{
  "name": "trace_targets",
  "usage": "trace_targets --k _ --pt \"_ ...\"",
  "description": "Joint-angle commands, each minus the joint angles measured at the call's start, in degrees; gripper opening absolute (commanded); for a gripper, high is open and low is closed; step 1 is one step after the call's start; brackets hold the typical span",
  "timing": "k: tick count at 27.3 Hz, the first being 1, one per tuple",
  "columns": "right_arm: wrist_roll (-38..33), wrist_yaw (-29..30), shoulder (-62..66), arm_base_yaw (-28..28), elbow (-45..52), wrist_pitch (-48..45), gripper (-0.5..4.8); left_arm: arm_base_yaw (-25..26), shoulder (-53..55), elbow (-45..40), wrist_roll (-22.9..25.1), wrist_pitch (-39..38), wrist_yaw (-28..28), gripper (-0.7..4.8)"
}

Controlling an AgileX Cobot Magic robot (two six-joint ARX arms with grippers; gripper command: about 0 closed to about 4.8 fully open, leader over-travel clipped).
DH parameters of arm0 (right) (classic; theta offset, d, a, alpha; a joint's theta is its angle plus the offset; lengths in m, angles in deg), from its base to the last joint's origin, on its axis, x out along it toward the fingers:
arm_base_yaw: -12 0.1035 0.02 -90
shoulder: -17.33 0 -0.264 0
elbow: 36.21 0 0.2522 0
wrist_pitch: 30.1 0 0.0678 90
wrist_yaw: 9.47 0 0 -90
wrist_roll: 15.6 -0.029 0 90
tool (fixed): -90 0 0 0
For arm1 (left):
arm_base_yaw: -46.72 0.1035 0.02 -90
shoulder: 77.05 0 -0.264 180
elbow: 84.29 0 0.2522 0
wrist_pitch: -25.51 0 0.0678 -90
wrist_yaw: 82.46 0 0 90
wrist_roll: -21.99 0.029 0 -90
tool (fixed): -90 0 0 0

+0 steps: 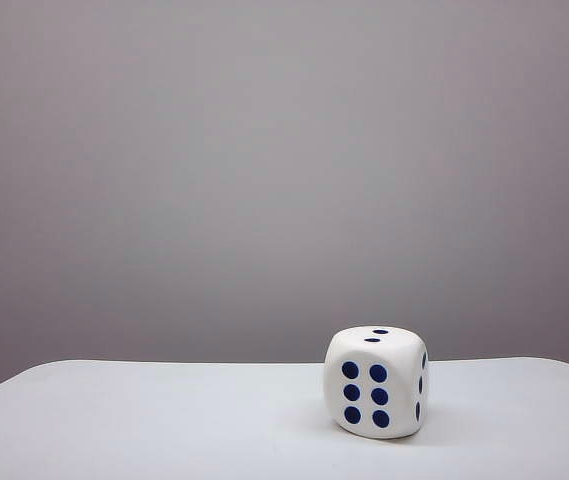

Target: Pick up the dice on the table and roll the dice.

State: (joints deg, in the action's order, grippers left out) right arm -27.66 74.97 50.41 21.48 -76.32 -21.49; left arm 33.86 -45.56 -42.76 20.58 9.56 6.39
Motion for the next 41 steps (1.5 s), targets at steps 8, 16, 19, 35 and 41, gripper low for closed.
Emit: trace_targets --k 8,16,19,35,41 --pt "5.81 9.27 21.68 -0.07 -18.25 8.98 -0.02 -0.04 18.64 19.17 7.43 -10.69 -10.99 -0.05" --pt "16.63 20.92 45.75 -0.07 -39.58 29.16 0.00 -0.04 32.46 29.57 11.32 -25.38 -13.14 -0.05" --pt "18.97 23.93 51.84 -0.07 -43.89 31.10 0.35 -0.04 35.41 30.40 11.30 -26.18 -13.20 -0.05" --pt "25.86 40.28 77.48 0.15 -48.13 28.65 2.30 0.00 40.33 30.42 11.93 -25.46 -23.96 -0.05" --pt "28.57 45.79 81.61 0.13 -48.11 28.39 2.85 -0.02 43.25 30.40 11.96 -27.43 -24.68 -0.05"
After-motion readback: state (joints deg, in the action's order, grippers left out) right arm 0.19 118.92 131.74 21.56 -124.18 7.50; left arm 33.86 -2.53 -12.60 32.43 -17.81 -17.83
